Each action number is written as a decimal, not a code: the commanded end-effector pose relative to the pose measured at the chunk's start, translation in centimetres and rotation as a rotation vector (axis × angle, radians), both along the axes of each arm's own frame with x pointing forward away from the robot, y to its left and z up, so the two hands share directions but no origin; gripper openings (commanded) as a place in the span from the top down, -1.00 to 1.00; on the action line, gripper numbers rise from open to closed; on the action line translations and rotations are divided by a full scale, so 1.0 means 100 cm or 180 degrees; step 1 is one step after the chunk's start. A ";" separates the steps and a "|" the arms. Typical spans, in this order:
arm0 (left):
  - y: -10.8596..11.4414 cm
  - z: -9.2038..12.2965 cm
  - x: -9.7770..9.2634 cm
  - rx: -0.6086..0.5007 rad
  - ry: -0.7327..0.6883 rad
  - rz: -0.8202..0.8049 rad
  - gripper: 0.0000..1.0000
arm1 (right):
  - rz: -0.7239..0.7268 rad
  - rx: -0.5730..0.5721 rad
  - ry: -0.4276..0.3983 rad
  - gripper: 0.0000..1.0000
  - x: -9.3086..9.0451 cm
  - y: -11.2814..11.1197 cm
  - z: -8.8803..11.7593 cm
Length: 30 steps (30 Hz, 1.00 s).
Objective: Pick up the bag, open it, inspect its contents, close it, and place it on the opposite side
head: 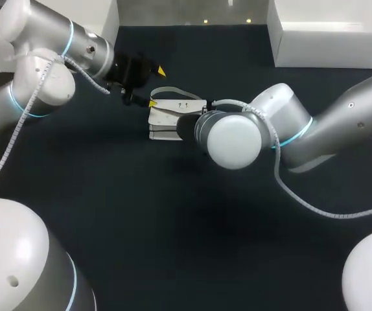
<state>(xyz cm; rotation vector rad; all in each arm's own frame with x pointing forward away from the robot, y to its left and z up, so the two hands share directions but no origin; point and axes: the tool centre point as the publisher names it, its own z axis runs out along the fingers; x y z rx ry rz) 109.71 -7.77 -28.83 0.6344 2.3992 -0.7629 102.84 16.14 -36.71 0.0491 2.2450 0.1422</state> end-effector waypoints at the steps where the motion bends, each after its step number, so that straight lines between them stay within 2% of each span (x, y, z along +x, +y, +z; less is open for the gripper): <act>1: -0.005 -0.008 0.004 -0.0017 -0.0040 0.0008 -0.76 | 0.0055 0.0073 -0.0263 1.00 -0.002 -0.003 -0.003; 12: -0.013 -0.015 0.000 -0.0085 0.0004 -0.0052 -0.47 | 0.0055 0.0073 -0.0263 1.00 -0.002 -0.003 -0.003; 17: -0.016 -0.016 -0.002 -0.0079 0.0027 -0.0059 -0.46 | 0.0055 0.0073 -0.0263 1.00 -0.002 -0.003 -0.003; 21: -0.017 -0.018 -0.008 -0.0080 0.0025 -0.0085 -0.27 | 0.0055 0.0073 -0.0263 1.00 -0.002 -0.003 -0.003; 24: -0.019 -0.023 -0.010 -0.0068 0.0048 -0.0106 -0.20 | 0.0055 0.0073 -0.0263 1.00 -0.002 -0.003 -0.003; 26: -0.021 -0.026 -0.011 -0.0059 0.0066 -0.0114 0.01 | 0.0055 0.0073 -0.0263 1.00 -0.002 -0.003 -0.003; 30: -0.024 -0.031 -0.014 -0.0061 0.0088 -0.0124 0.04 | 0.0055 0.0073 -0.0263 1.00 -0.002 -0.003 -0.003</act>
